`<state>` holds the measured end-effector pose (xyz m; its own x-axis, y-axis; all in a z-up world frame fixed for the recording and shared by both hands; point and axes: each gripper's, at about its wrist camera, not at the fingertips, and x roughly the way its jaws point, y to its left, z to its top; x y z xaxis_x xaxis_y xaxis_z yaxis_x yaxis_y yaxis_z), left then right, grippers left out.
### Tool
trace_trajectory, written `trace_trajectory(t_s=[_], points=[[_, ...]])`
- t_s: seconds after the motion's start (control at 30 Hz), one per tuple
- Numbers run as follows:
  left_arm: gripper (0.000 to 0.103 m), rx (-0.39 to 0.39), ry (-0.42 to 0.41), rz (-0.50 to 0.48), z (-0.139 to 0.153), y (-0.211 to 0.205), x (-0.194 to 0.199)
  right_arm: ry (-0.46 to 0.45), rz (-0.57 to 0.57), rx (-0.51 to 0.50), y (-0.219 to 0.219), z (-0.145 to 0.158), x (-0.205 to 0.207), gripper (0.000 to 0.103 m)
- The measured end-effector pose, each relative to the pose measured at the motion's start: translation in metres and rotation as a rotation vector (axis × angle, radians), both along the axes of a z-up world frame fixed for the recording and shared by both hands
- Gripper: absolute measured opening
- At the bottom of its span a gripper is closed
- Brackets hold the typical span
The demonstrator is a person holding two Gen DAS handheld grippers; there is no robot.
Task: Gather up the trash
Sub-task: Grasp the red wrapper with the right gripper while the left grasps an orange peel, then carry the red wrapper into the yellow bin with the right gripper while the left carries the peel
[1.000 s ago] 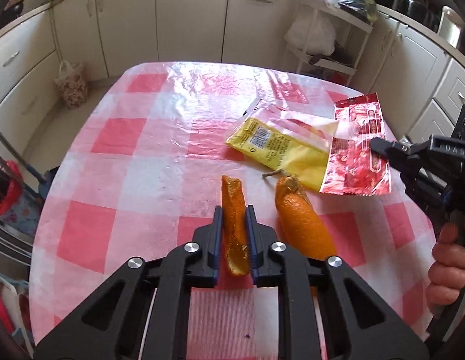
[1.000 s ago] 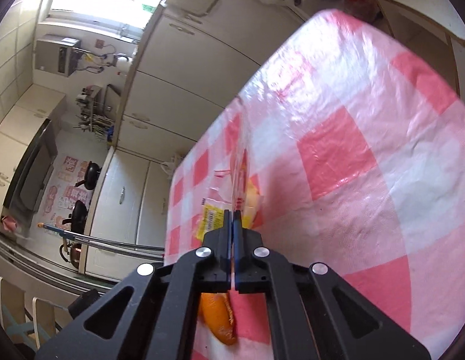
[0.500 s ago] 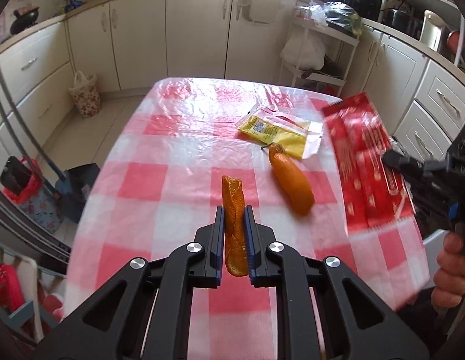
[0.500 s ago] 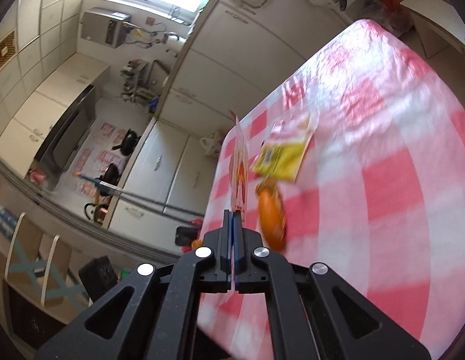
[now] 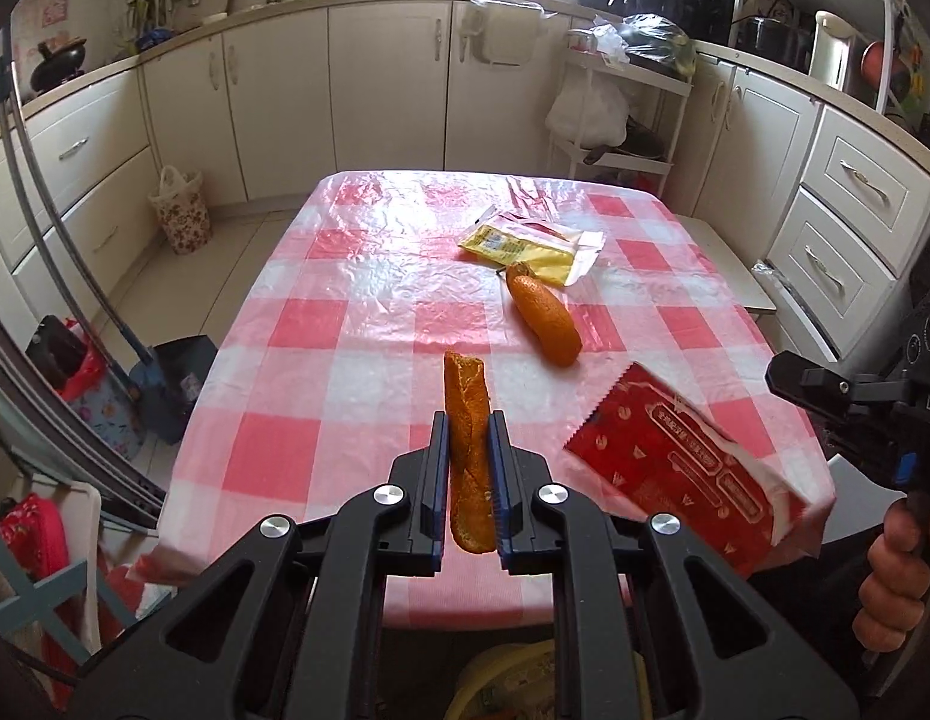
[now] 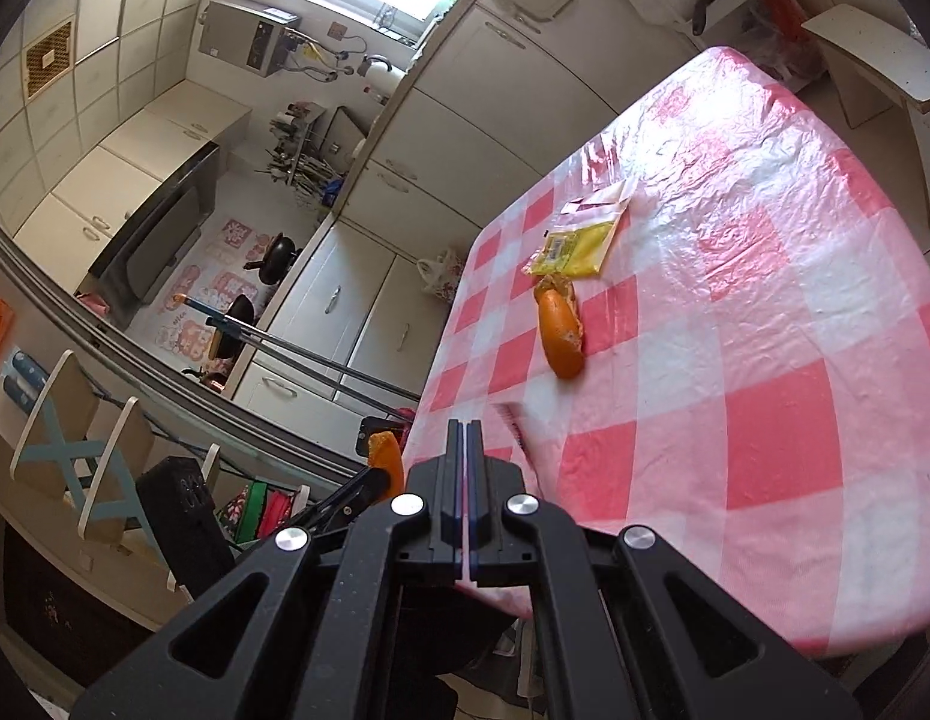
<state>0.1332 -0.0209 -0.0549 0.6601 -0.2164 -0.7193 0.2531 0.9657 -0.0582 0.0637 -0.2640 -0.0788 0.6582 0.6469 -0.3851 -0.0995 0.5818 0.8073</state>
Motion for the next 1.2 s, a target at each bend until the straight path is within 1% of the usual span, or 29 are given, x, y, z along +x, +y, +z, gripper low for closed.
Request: trace_trajectory(t_s=[0.07,0.13,0.17,0.23,0.27,0.3,0.33,0.43,0.5,0.57,0.6,0.63,0.7,0.73,0.77,0.8,0.83,0.9,0.97,1.0,1.1,1.2], points=[[0.013,0.0,0.005,-0.002,-0.002,0.001,-0.006,-0.002,0.003,-0.014,0.003,-0.001,-0.006,0.001],[0.013,-0.001,0.014,-0.004,-0.006,0.001,-0.006,0.014,0.024,-0.065,0.009,-0.004,-0.008,0.001],[0.013,0.006,0.019,-0.006,-0.009,0.0,-0.006,0.029,0.035,-0.131,0.015,-0.007,-0.005,0.002],[0.013,0.005,0.035,-0.007,-0.015,-0.001,-0.007,0.064,0.045,-0.218,0.024,-0.013,-0.003,0.003],[0.013,-0.001,0.039,-0.007,-0.016,0.0,-0.008,0.08,0.066,-0.248,0.029,-0.016,-0.003,0.021],[0.013,-0.007,0.04,-0.008,-0.017,0.001,-0.01,0.089,0.08,-0.285,0.033,-0.017,-0.004,0.058],[0.013,-0.008,0.039,-0.009,-0.017,0.001,-0.012,0.074,0.078,-0.376,0.042,-0.014,-0.009,0.066],[0.013,-0.009,0.036,-0.012,-0.016,0.004,-0.016,0.045,0.136,-0.573,0.065,-0.014,-0.011,0.068],[0.013,-0.012,0.034,-0.009,-0.015,0.007,-0.018,0.068,0.186,-0.633,0.076,-0.024,-0.009,0.071],[0.013,-0.016,0.033,-0.005,-0.013,0.01,-0.019,0.093,0.223,-0.715,0.086,-0.038,-0.007,0.072],[0.013,-0.017,0.032,-0.005,-0.013,0.011,-0.02,0.066,0.229,-0.776,0.093,-0.039,-0.008,0.074],[0.013,-0.017,0.031,-0.004,-0.013,0.012,-0.021,0.064,0.236,-0.83,0.099,-0.041,-0.008,0.075],[0.013,-0.017,0.03,-0.005,-0.012,0.014,-0.023,0.047,0.242,-0.87,0.102,-0.043,-0.008,0.075],[0.013,-0.018,0.029,-0.005,-0.013,0.015,-0.023,0.044,0.242,-0.872,0.103,-0.044,-0.008,0.074],[0.013,-0.019,0.029,-0.004,-0.013,0.016,-0.024,0.043,0.237,-0.865,0.102,-0.044,-0.007,0.067],[0.013,-0.021,0.03,-0.005,-0.013,0.016,-0.025,0.043,0.234,-0.85,0.099,-0.044,-0.007,0.053],[0.013,-0.022,0.031,-0.004,-0.013,0.017,-0.025,0.047,0.226,-0.834,0.095,-0.043,-0.006,0.047],[0.013,-0.025,0.033,-0.005,-0.014,0.017,-0.026,0.052,0.22,-0.824,0.089,-0.043,-0.006,0.024],[0.013,-0.024,0.033,-0.008,-0.014,0.017,-0.027,0.055,0.221,-0.831,0.087,-0.043,-0.006,0.008],[0.013,-0.024,0.033,-0.008,-0.014,0.017,-0.028,0.055,0.225,-0.828,0.087,-0.043,-0.006,0.004],[0.013,-0.026,0.033,-0.008,-0.014,0.017,-0.029,0.046,0.221,-0.846,0.087,-0.04,-0.013,0.001],[0.013,-0.028,0.035,-0.007,-0.015,0.018,-0.029,0.03,0.206,-0.844,0.086,-0.037,-0.016,0.0]])
